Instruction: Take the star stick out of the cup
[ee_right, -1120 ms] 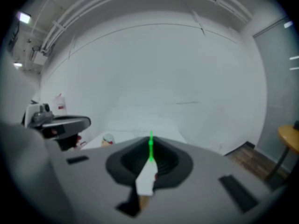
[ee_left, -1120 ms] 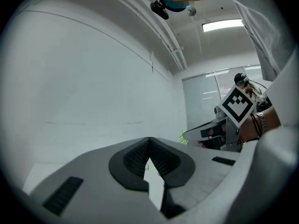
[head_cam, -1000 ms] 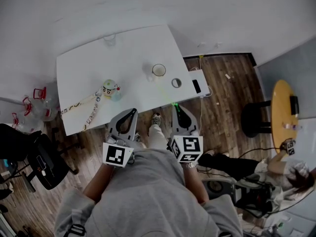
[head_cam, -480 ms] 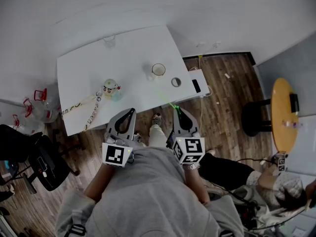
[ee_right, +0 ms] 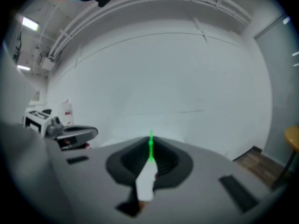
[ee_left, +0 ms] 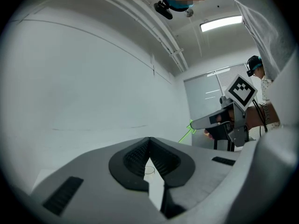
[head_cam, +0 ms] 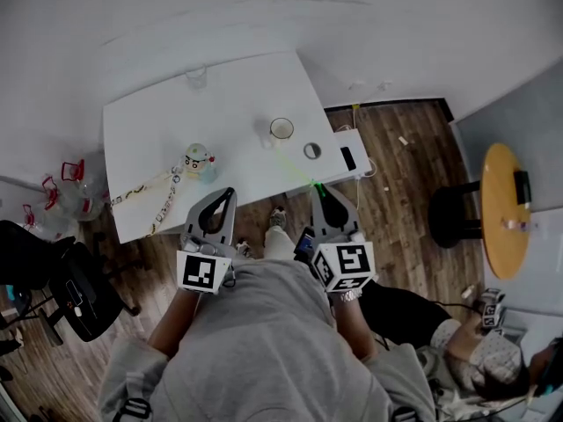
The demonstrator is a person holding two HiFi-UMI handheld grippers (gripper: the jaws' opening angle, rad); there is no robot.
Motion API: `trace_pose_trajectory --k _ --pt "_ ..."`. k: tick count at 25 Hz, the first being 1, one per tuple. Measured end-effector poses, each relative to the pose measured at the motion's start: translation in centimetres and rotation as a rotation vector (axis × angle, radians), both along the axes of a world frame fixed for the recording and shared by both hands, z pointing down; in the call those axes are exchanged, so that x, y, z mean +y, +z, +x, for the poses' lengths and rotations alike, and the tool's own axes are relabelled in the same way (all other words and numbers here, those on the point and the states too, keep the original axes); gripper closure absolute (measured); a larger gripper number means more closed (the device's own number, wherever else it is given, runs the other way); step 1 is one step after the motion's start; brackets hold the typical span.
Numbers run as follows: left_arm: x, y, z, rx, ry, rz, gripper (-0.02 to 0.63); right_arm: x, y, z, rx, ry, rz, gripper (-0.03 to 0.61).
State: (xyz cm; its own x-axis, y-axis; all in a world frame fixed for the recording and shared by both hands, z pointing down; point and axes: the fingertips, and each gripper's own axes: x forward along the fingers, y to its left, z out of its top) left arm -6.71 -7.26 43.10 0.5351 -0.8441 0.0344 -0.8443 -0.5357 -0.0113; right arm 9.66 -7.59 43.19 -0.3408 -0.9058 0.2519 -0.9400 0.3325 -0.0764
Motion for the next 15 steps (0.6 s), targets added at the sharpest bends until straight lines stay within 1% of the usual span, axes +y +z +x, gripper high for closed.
trace_pose_trajectory --k 4,9,15 --pt "-0.2 -1.0 -0.1 -0.005 -0.001 0.018 0.583 -0.5 -1.3 -0.4 -0.003 -0.021 0.025 0.534" --pt "-0.7 -3.0 -0.7 0.015 -0.019 0.044 0.583 -0.9 -2.8 -0.6 0.004 -0.043 0.055 0.534" --pt "-1.2 -5.4 -0.9 0.005 -0.019 0.083 0.584 -1.4 -4.8 -1.2 0.004 -0.072 0.093 0.534"
